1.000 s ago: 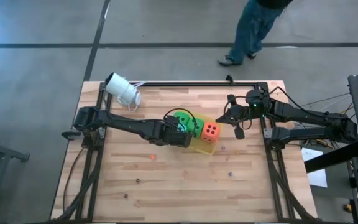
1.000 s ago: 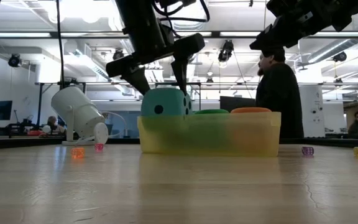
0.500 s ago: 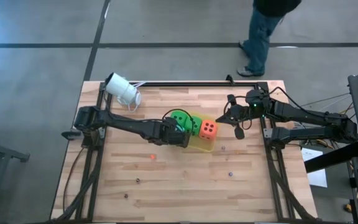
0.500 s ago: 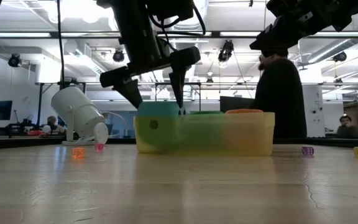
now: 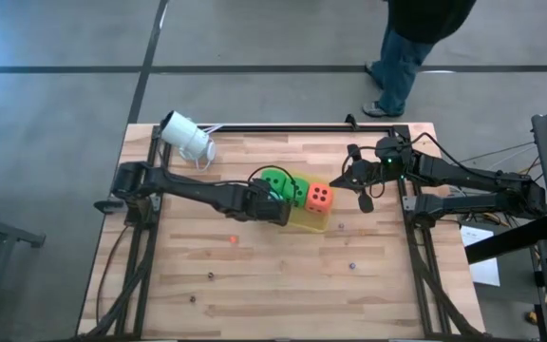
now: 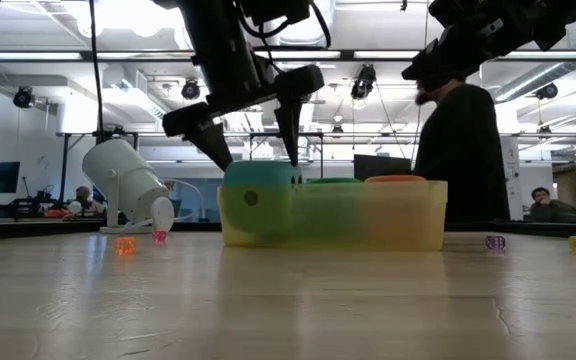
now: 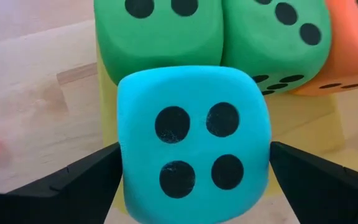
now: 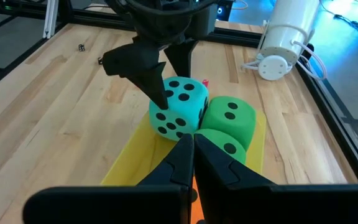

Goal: Pick & Place Dice
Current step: Put the big light blue dice into the yellow bin

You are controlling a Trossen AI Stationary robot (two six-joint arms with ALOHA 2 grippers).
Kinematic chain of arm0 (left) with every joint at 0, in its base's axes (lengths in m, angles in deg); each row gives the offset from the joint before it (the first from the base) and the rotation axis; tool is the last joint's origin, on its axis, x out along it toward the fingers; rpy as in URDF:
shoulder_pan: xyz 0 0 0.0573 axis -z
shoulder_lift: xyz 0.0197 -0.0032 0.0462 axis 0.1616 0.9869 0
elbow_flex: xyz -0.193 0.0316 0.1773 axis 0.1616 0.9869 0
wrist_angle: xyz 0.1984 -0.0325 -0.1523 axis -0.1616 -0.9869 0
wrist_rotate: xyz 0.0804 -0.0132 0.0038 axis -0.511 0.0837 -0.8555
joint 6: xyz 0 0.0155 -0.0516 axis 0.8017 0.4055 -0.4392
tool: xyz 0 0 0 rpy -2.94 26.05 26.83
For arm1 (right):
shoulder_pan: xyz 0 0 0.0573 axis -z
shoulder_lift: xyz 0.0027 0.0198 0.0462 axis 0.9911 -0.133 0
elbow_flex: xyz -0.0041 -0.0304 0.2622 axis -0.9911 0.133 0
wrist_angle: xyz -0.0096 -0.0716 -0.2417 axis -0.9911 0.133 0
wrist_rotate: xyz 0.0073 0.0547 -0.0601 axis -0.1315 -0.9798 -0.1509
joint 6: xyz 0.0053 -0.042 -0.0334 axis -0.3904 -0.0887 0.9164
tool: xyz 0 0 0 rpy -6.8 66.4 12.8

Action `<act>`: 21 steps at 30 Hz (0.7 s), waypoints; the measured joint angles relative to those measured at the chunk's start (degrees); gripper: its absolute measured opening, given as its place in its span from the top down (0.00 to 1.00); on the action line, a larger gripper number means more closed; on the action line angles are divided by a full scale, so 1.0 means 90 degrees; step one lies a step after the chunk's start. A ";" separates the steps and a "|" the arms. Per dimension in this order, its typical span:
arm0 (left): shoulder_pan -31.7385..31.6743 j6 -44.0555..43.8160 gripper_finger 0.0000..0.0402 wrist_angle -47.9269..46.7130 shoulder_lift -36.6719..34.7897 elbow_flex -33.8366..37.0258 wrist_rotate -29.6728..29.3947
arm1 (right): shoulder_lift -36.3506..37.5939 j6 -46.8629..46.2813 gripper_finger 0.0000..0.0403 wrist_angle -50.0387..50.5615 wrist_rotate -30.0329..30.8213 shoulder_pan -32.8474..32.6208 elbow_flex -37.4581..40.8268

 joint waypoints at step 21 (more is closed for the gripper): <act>0.0052 0.0510 0.00 -0.0325 -0.0745 -0.0007 0.0002 | 0.0000 0.0000 0.98 0.0000 0.0000 0.0002 0.0000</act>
